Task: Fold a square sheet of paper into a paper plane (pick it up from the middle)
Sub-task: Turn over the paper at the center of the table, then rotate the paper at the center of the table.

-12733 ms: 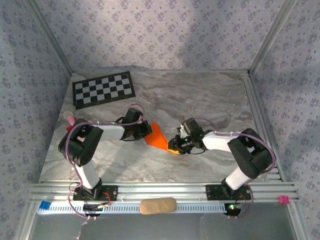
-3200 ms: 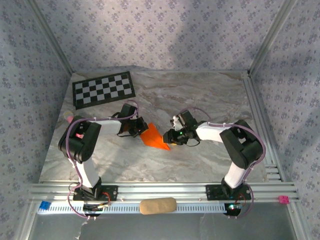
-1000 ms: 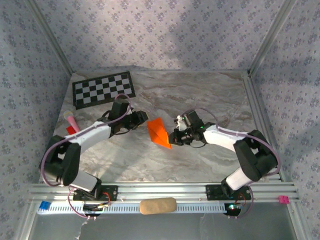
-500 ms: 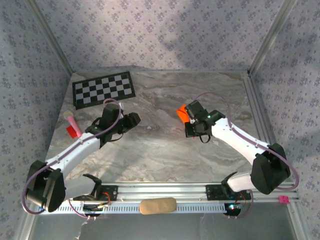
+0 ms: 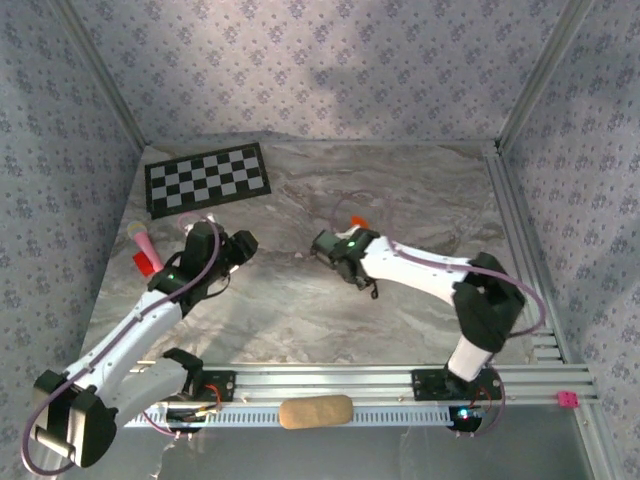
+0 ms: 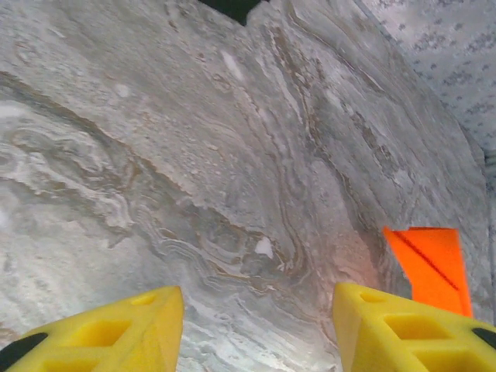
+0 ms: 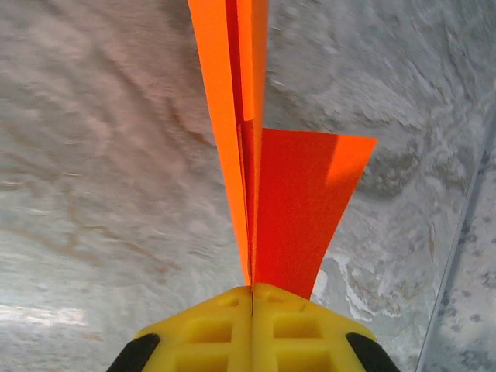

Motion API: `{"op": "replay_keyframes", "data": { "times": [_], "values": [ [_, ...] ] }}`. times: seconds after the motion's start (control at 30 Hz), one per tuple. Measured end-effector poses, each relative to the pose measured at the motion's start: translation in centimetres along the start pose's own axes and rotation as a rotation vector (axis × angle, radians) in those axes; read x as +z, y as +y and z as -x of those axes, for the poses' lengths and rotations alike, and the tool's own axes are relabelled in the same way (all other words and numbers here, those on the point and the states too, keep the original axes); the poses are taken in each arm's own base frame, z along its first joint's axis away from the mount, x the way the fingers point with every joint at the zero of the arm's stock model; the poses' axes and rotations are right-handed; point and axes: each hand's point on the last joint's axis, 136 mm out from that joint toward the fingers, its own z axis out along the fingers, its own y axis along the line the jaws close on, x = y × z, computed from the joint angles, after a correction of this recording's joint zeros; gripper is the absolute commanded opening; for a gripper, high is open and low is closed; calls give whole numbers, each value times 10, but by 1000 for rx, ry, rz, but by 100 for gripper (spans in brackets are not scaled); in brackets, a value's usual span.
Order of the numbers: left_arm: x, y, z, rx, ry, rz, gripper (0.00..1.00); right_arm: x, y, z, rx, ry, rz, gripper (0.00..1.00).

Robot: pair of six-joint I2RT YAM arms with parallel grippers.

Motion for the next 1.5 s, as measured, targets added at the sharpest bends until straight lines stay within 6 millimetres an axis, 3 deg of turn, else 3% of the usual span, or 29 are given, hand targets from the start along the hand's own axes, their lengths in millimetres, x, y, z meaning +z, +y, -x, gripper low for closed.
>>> {"op": "replay_keyframes", "data": {
  "times": [0.23, 0.33, 0.4, 0.5, 0.6, 0.7, 0.8, 0.9, 1.13, 1.5],
  "values": [
    [-7, 11, 4, -24, -31, 32, 55, -7, 81, 9, -207, -14, 68, 14],
    [-7, 13, 3, -27, -28, 39, 55, -12, 104, 11, -207, -11, 159, 20],
    [-7, 13, 3, -27, -27, 40, 55, -14, 115, 13, -181, -3, 236, 31],
    [-7, 13, 4, -30, -28, 41, 55, -15, 129, 18, -109, 5, 384, 41],
    [-5, 14, 3, -32, -19, 43, 55, -20, 126, 19, 2, -11, 550, 39],
    [0, 14, -2, -34, 10, 41, 55, -20, 104, 18, 161, -33, 708, 28],
    [8, 12, -10, -33, 55, 29, 52, -6, 81, 15, 352, -39, 858, 14],
    [20, 10, -20, -29, 115, 19, 50, 14, 71, 7, 485, 2, 959, 7],
    [39, 8, -42, -25, 227, 4, 48, 28, 71, 2, 604, 54, 1138, 2],
    [48, 3, -52, -21, 275, -13, 47, 37, 89, -15, 631, 124, 1252, 1]
  ]
}}
